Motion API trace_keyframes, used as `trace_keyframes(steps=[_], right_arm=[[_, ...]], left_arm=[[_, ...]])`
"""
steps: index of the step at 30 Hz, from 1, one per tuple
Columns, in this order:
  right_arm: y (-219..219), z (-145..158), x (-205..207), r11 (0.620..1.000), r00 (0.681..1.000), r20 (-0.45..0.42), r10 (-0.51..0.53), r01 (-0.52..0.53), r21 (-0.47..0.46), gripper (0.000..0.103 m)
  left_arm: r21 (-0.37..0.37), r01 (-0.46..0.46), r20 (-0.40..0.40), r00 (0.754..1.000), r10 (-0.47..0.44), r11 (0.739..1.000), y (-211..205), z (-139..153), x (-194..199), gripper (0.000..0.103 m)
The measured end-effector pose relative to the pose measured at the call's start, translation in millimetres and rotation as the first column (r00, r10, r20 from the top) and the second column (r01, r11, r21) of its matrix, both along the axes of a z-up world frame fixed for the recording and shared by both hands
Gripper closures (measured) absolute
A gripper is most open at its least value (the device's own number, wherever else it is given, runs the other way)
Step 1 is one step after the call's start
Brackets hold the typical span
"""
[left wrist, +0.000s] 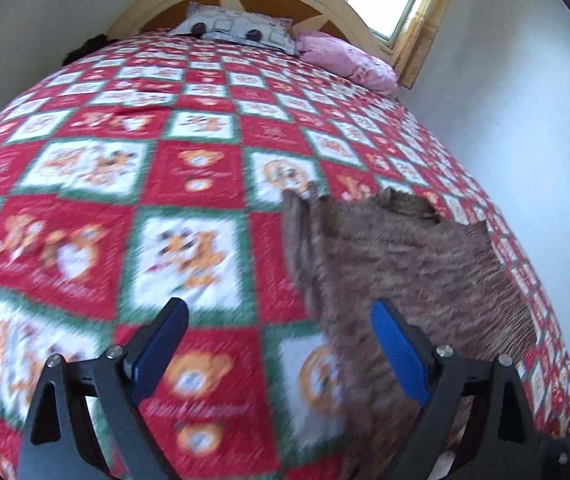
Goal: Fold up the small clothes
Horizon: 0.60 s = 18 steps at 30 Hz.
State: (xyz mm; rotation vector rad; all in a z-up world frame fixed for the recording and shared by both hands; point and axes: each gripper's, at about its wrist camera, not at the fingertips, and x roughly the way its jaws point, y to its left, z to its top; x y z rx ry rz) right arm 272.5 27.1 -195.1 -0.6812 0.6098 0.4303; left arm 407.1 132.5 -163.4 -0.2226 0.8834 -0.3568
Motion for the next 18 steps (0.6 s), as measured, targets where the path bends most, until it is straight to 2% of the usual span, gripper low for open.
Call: trace_keyframes(steps=[4,7,11,12,13,14,15,16,17,18], right_arm=[[1,-2,4,1.000,1.000,-0.004,-0.003,0.003,0.006,0.063],[0,-2,6,1.000,1.000,0.001,-0.003,0.003,0.008,0.063],[2,-5,4,1.000,1.000,-0.010,0.015,-0.015,0.009,0.084],[3,-6,4,1.000,1.000,-0.019,0.022,-0.022,0.011,0.087],[4,-7,4,1.000,0.999,-0.027,0.028,-0.028,0.013,0.093],[4,-7,4,0.999,0.999,-0.033,0.030,-0.029,0.017,0.094],[2,-6,6,0.999,0.999,-0.040,0.029,-0.028,0.029,0.095],[-1,-4,7,0.999,0.998,-0.050,0.028,-0.025,0.048,0.096],[-4,-2,8,0.998,0.998,-0.058,0.026,-0.022,0.064,0.096],[-7,1,9,0.997,0.998,-0.061,0.021,-0.016,0.081,0.096]], left_arm=[[0.008,0.011,0.010,1.000,-0.011,1.000,-19,-3,24,0.008],[0.028,0.006,-0.015,1.000,-0.006,1.000,-27,-14,40,0.008],[0.038,0.000,-0.030,1.000,0.001,0.999,-29,-24,46,0.009],[0.030,0.003,-0.024,1.000,-0.002,1.000,-28,-22,46,0.014],[0.011,0.008,-0.023,1.000,-0.008,1.000,-26,-22,46,0.028],[0.006,0.011,-0.032,0.999,-0.011,1.000,-26,-23,49,0.036],[0.009,0.010,-0.037,0.999,-0.009,1.000,-25,-25,50,0.051],[-0.011,0.017,-0.037,0.999,-0.018,1.000,-23,-25,51,0.076],[-0.051,0.038,-0.053,0.998,-0.040,0.998,-22,-27,54,0.089],[-0.090,0.044,-0.070,0.996,-0.051,0.995,-21,-28,57,0.092]])
